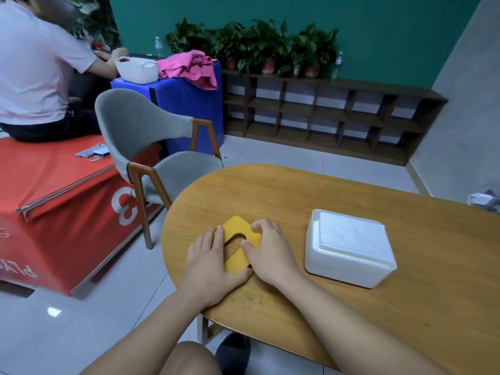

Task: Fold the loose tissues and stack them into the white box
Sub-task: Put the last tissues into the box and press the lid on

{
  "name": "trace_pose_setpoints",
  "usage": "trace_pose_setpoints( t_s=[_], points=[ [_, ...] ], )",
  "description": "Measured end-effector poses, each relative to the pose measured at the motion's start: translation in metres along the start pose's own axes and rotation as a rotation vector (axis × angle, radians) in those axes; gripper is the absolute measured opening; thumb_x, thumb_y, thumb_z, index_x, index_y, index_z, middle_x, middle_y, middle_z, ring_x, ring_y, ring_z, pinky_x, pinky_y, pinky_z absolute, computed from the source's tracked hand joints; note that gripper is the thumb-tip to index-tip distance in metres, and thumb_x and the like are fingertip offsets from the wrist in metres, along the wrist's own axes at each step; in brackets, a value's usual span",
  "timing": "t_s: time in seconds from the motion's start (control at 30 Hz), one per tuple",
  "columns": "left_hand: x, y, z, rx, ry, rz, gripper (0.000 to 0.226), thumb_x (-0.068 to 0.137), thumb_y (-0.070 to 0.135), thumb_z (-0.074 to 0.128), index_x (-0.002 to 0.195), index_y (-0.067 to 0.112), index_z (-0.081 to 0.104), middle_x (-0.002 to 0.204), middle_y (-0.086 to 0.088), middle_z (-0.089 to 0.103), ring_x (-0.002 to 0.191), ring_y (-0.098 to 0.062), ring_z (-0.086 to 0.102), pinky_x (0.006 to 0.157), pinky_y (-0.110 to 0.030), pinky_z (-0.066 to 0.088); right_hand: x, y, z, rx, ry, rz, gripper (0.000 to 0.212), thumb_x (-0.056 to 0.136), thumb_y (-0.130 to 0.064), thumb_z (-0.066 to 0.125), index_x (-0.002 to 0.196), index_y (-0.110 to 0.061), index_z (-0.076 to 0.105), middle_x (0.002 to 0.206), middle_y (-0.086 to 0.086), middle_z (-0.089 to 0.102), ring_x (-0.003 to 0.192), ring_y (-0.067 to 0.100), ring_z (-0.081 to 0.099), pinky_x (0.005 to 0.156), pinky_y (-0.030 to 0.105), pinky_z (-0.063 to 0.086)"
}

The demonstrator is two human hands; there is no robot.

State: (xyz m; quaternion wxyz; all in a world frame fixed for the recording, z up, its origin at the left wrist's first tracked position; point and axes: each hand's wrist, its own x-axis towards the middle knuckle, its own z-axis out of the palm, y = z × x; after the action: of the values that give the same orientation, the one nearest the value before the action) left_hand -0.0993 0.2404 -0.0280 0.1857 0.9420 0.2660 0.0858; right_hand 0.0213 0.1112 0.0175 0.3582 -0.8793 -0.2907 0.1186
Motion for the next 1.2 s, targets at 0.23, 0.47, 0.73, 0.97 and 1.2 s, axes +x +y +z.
trace_pose_setpoints(
  t_s=[0.23, 0.47, 0.73, 0.97, 1.2],
  points=[
    [0.008, 0.035, -0.053, -0.178, -0.029, 0.214, 0.136, 0.072, 0.085, 0.076, 0.176, 0.032, 0.007, 0.173, 0.011, 0.021, 0.16, -0.014, 0.017, 0.13, -0.038, 0.022, -0.026, -0.003, -0.068, 0.079, 0.217, -0.117, 0.025, 0.105, -0.04, 0.068, 0.124, -0.03, 0.056, 0.125, -0.013, 0.055, 0.11, 0.01, 0.059, 0.098, 0.038, 0.054],
    [0.034, 0.142, -0.078, -0.169, -0.09, 0.535, 0.132, 0.074, 0.077, 0.082, 0.176, 0.034, 0.011, 0.172, 0.019, 0.021, 0.161, -0.009, 0.012, 0.135, -0.039, 0.01, -0.051, 0.031, -0.163, 0.363, 0.334, -0.014, 0.033, 0.112, -0.02, 0.062, 0.143, -0.031, 0.059, 0.121, -0.004, 0.068, 0.065, 0.022, 0.077, 0.051, 0.033, 0.063],
    [0.04, 0.195, -0.033, -0.687, -0.217, 0.193, 0.098, 0.098, 0.083, 0.049, 0.176, 0.037, 0.011, 0.181, 0.021, 0.008, 0.167, 0.0, 0.007, 0.135, -0.032, 0.008, -0.066, 0.097, -0.199, 0.663, 0.544, 0.193, 0.035, 0.112, -0.009, 0.06, 0.145, -0.02, 0.062, 0.115, 0.002, 0.078, 0.067, 0.017, 0.079, 0.059, 0.04, 0.067],
    [0.034, 0.218, -0.002, -0.709, -0.243, 0.045, 0.077, 0.114, 0.061, 0.037, 0.177, 0.026, 0.01, 0.183, 0.009, 0.012, 0.169, -0.012, 0.012, 0.132, -0.03, 0.01, -0.055, 0.117, -0.184, 0.578, 0.562, 0.264, 0.037, 0.113, -0.012, 0.058, 0.149, -0.021, 0.059, 0.121, 0.004, 0.076, 0.061, 0.026, 0.08, 0.069, 0.052, 0.069],
    [0.041, 0.218, 0.015, -0.648, -0.182, 0.047, 0.07, 0.119, 0.044, 0.037, 0.177, 0.017, 0.01, 0.184, 0.005, 0.009, 0.169, -0.011, 0.009, 0.135, -0.029, 0.008, -0.05, 0.124, -0.18, 0.406, 0.541, 0.232, 0.039, 0.111, -0.019, 0.063, 0.149, -0.022, 0.06, 0.128, 0.003, 0.07, 0.07, 0.024, 0.081, 0.057, 0.029, 0.064]
  ],
)
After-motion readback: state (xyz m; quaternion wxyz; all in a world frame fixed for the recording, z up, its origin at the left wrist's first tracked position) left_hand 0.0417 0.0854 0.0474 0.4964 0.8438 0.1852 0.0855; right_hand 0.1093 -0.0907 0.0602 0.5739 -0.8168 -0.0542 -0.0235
